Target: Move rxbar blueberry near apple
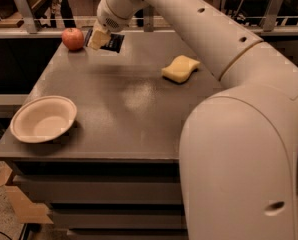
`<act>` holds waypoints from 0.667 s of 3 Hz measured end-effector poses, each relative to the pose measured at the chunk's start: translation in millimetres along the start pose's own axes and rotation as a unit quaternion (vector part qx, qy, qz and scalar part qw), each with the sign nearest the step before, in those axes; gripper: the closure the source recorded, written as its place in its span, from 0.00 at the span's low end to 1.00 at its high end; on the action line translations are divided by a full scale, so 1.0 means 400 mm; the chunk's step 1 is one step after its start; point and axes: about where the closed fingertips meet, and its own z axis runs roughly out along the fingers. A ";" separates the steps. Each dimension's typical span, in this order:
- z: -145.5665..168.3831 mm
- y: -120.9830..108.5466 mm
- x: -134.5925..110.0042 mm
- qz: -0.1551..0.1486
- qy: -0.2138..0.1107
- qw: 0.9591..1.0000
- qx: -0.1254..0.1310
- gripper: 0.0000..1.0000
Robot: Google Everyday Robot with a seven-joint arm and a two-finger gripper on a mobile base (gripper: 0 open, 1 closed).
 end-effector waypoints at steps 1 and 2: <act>0.075 -0.066 0.014 0.029 0.008 0.999 0.035 1.00; 0.121 -0.096 0.034 0.056 0.011 0.997 0.050 1.00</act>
Offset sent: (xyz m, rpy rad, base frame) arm 0.0800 0.0097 -0.0366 0.0638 -0.0066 -0.2274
